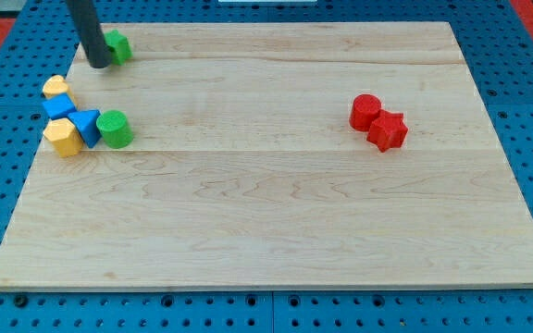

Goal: Push the blue blocks towards the bottom left side of the board

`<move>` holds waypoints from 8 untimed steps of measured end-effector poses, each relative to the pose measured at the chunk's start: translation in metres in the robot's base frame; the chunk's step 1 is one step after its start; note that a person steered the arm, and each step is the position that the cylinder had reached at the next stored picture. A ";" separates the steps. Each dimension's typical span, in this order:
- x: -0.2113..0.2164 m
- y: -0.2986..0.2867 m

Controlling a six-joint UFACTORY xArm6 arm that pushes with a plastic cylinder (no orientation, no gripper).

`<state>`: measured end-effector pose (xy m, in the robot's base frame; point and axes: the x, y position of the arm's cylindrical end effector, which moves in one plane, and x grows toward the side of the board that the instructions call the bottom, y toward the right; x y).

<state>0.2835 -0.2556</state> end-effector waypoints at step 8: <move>0.137 0.018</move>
<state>0.4205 -0.2375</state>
